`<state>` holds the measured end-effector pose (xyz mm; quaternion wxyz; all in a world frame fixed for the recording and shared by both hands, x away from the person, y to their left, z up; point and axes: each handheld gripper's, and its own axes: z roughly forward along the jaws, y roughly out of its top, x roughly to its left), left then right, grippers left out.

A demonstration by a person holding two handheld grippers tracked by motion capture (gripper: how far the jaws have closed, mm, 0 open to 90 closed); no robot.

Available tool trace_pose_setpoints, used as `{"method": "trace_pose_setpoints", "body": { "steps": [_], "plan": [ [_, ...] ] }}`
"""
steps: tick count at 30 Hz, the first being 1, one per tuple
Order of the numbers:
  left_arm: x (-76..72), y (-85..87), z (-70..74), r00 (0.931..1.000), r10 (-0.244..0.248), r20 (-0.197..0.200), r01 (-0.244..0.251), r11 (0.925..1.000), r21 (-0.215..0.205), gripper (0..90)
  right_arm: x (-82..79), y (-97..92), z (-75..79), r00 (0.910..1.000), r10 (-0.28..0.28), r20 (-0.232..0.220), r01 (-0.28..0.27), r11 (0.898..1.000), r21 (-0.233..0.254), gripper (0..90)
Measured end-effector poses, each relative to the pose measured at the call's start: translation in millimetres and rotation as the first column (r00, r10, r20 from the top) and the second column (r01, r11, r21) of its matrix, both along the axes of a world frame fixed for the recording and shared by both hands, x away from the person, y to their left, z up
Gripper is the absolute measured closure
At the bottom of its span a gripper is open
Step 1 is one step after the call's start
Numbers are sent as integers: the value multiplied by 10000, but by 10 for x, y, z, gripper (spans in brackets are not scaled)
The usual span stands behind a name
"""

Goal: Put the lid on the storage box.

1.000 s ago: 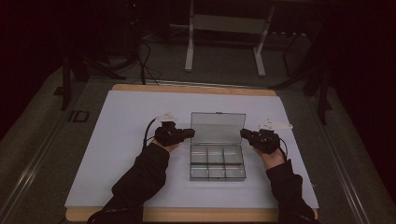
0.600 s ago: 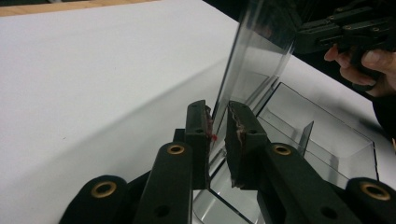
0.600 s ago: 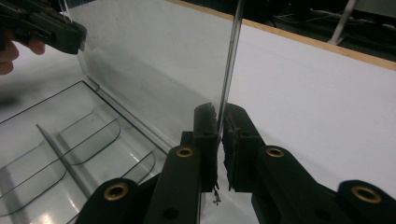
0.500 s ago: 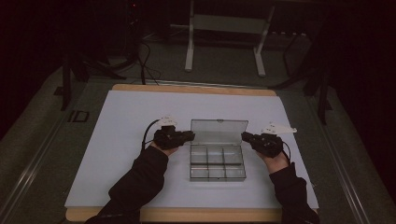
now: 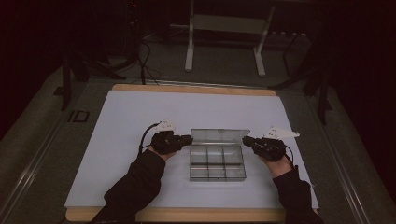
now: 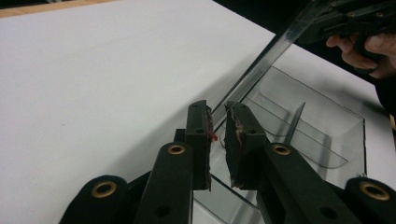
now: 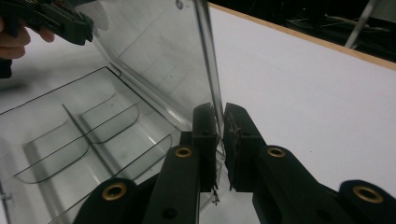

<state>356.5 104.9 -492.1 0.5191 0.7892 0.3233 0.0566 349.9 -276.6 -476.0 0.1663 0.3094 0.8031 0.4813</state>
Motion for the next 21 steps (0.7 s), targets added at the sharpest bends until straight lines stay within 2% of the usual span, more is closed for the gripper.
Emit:
{"method": "trace_pose_setpoints", "body": {
  "steps": [12, 21],
  "plan": [
    [-105, 13, -28, 9996, -273, 4, 273, 9993, 248, 817, -92, -55, -71, 9993, 353, -109, -351, 9992, 187, 821],
    [-183, 27, -61, 9989, -470, -63, 472, 9980, 418, 836, -154, -78, -120, 9978, 647, -109, -648, 9979, -61, 812]
  ]
}}
